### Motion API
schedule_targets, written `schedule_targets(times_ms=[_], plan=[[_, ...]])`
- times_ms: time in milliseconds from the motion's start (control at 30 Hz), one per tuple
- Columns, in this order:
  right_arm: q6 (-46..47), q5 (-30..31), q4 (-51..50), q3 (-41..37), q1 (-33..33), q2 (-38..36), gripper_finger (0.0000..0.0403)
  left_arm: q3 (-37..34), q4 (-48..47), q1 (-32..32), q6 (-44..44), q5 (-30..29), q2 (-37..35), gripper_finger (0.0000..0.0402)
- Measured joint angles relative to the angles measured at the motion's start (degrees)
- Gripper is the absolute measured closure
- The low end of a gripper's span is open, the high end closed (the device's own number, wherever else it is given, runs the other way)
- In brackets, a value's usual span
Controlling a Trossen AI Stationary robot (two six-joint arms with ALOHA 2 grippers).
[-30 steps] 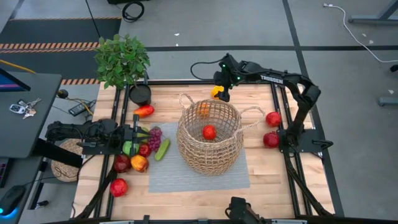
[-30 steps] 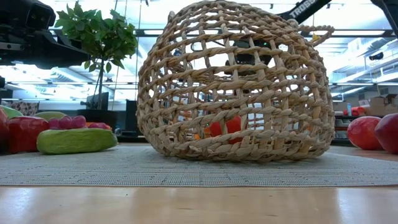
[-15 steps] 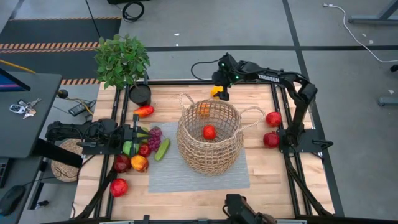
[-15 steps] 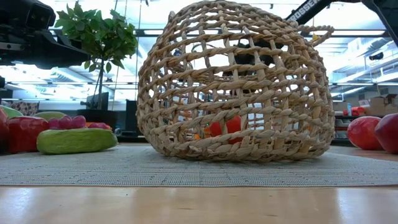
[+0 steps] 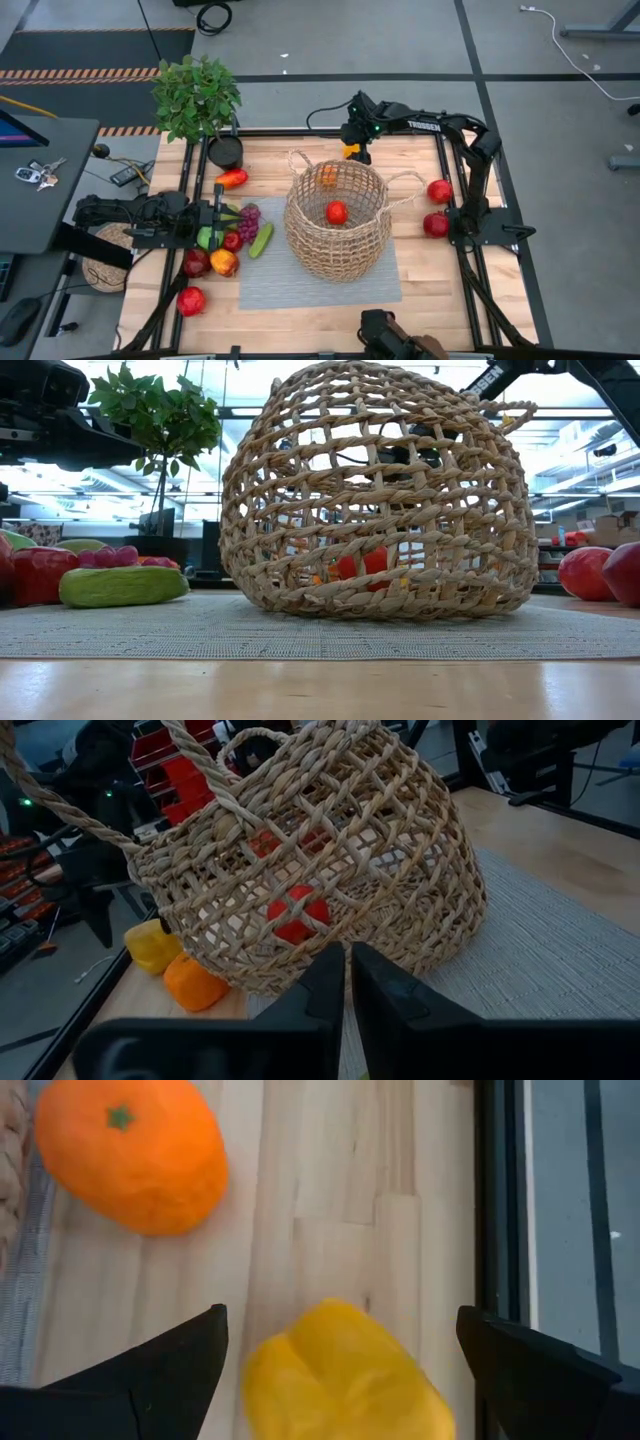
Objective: Build produce basket
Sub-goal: Put the yellow bell pepper into the brown basket
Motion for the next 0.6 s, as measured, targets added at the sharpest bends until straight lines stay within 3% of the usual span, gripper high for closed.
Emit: schedule_targets(times_ms=[267,467,600], plan=[[-2.5,0.1,-2.4,0.0,-0.3,-1.0,0.0011,0.0,0.0,0.0,0.0,0.0,0.0,0.0368],[-12.3,3.6,-5.0,0.9,0.6,-1.2,0.0011,0.0,0.0,0.0,0.0,0.0,0.0,0.0367],[-15.3,2.8,-4.5,0.5,0.7,-1.0,0.0011,0.0,0.0,0.0,0.0,0.0,0.0,0.0371]])
